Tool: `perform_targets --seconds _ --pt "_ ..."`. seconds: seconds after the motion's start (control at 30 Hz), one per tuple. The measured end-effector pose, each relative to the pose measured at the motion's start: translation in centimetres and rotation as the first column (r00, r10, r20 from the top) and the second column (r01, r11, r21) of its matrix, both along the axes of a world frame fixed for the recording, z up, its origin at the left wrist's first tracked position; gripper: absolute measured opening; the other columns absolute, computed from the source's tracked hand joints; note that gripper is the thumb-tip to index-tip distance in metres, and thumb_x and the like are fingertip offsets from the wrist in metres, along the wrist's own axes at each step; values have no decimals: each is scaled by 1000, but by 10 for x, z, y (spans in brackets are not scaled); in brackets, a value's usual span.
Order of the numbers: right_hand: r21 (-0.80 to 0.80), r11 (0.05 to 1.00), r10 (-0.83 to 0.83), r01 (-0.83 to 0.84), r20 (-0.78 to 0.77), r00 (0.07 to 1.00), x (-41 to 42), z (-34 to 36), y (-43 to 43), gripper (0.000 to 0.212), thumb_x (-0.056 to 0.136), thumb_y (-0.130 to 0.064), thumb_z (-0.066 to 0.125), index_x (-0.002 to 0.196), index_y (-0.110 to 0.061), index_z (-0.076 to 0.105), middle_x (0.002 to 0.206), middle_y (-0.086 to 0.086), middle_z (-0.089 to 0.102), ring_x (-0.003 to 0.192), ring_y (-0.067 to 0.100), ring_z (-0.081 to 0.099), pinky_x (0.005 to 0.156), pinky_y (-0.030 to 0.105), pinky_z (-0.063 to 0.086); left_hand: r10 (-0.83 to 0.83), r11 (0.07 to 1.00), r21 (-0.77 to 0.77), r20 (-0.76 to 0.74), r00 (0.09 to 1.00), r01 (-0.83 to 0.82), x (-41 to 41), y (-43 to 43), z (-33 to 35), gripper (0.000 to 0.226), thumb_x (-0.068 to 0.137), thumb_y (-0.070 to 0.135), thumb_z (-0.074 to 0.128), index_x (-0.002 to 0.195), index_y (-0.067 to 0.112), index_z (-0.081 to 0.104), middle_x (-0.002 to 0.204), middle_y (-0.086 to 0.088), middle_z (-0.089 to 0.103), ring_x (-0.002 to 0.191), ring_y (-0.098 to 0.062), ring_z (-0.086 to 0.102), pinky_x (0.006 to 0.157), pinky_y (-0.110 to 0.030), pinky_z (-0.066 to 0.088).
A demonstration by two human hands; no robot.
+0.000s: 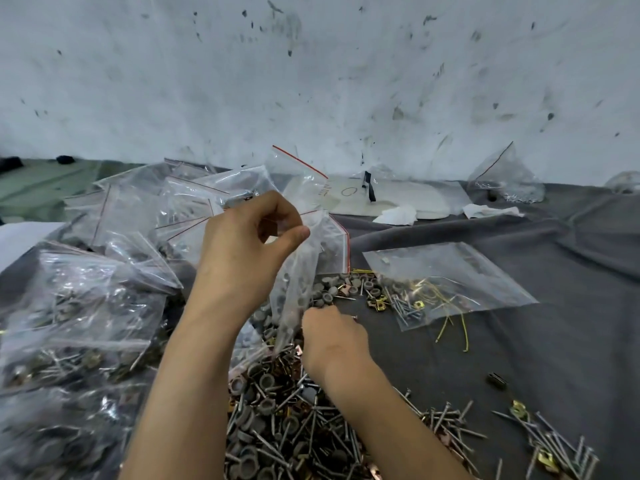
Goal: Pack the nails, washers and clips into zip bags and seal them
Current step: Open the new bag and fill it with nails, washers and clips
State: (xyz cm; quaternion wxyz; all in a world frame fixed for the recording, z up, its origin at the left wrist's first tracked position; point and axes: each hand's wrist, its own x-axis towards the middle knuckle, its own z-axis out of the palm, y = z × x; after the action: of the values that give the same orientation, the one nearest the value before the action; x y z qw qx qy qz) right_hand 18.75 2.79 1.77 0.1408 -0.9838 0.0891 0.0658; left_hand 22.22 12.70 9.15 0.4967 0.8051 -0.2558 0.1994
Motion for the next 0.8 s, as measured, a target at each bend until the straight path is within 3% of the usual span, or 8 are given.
perform_targets --seconds 0.23,0.3,0.4,0.47,0.53,0.6,0.73,0.8 --pt "141 990 -15 26 -79 997 0 7 -14 18 89 -4 55 107 -6 57 115 15 58 105 32 58 82 34 48 -34 999 42 45 998 32 -1 -1 -1 17 80 14 74 70 20 60 53 23 52 51 7 46 53 -6 33" --pt "306 950 -62 60 -2 998 -3 21 -31 10 88 -3 60 91 -13 60 105 9 63 95 23 62 85 31 53 -81 994 79 54 995 76 -2 0 -1 17 82 14 72 73 18 59 51 26 49 50 7 44 51 -6 31" --pt "465 885 -154 28 235 960 -16 52 -60 26 84 -3 65 74 -24 55 81 -4 62 71 7 59 58 13 47 -187 977 121 77 979 177 -3 -1 1 16 85 17 70 77 20 57 61 21 52 55 1 44 55 -11 31" --pt "592 802 -250 -78 452 856 -27 70 -70 26 81 -3 68 73 -25 58 74 -6 65 69 10 63 60 13 48 -252 963 116 69 965 243 -5 -3 2 12 84 24 66 79 22 56 74 11 55 65 -9 48 63 -28 41" --pt "669 709 -373 -223 624 687 -37 81 -73 24 79 -3 70 72 -24 60 72 -5 68 72 15 67 67 23 54 -309 946 116 44 950 302 -8 -7 3 7 83 29 61 81 24 55 80 8 55 74 -20 52 71 -41 46" --pt "628 725 -394 -282 714 579 -40 86 -71 22 78 -4 71 72 -24 62 72 -7 68 72 14 67 67 26 55 -362 926 120 20 932 357 -12 -11 3 5 83 29 58 82 25 55 80 8 56 77 -21 53 75 -46 46" --pt "575 786 -294 -228 672 680 -37 82 -71 20 80 -10 71 72 -27 64 73 -10 66 75 7 62 71 25 50 -410 904 142 22 912 403 -15 -16 2 5 86 28 59 85 25 55 82 6 57 78 -18 54 75 -44 45" --pt "605 765 -348 -220 677 649 -35 79 -74 16 83 -16 69 73 -29 65 74 -14 65 76 1 60 70 19 48 -404 907 143 33 914 396 -15 -17 1 5 87 27 59 86 25 54 83 7 58 79 -16 54 74 -38 46"
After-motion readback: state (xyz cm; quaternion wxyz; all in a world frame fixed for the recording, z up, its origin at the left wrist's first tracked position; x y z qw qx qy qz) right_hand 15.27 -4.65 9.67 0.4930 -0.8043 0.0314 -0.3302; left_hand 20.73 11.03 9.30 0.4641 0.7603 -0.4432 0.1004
